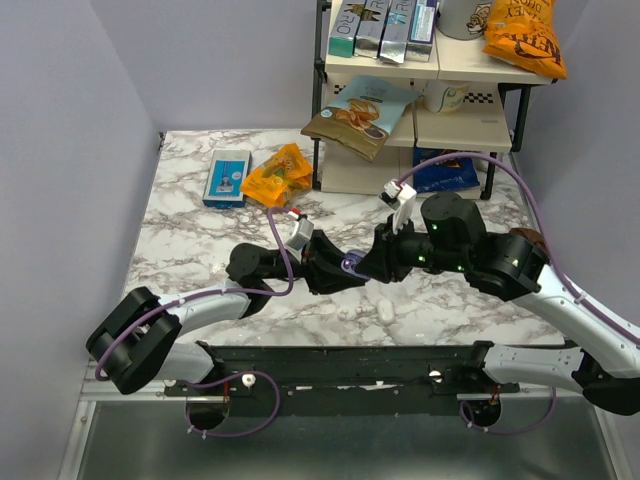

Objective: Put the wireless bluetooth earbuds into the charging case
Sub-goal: Pick up the earbud from the charging case.

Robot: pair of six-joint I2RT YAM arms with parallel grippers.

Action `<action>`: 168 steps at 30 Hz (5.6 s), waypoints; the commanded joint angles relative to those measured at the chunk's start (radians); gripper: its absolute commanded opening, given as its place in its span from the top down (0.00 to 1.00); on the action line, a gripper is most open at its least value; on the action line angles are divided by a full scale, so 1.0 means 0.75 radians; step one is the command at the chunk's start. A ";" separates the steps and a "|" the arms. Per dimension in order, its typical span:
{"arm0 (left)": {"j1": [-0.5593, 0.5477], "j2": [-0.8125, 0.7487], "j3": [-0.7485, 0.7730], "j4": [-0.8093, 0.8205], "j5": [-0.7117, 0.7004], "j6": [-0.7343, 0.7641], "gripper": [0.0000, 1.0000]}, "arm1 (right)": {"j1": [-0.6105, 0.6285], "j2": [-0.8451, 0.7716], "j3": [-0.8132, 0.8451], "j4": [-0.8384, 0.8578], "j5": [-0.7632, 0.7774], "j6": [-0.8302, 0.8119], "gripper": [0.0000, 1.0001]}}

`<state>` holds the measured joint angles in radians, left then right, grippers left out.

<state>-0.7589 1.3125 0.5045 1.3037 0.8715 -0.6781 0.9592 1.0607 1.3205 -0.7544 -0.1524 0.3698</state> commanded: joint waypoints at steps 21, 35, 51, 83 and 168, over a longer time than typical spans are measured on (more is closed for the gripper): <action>0.006 -0.009 0.006 0.512 -0.015 0.021 1.00 | 0.003 0.040 -0.016 0.040 0.103 0.006 0.83; 0.006 0.007 0.015 0.512 -0.025 0.010 1.00 | 0.007 -0.017 -0.087 0.096 0.150 -0.057 0.99; 0.006 0.025 0.035 0.507 -0.035 0.010 1.00 | 0.038 -0.081 -0.065 0.092 0.248 -0.103 0.73; -0.019 0.044 0.055 0.458 -0.019 0.021 1.00 | 0.040 0.052 -0.016 0.126 0.199 -0.094 0.69; -0.033 0.025 0.135 0.319 -0.047 0.117 1.00 | 0.083 0.024 -0.065 0.081 0.117 -0.172 0.82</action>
<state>-0.7715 1.3502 0.5499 1.2743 0.8410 -0.6220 1.0134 1.0641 1.2907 -0.6605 -0.0441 0.2562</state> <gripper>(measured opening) 0.413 0.173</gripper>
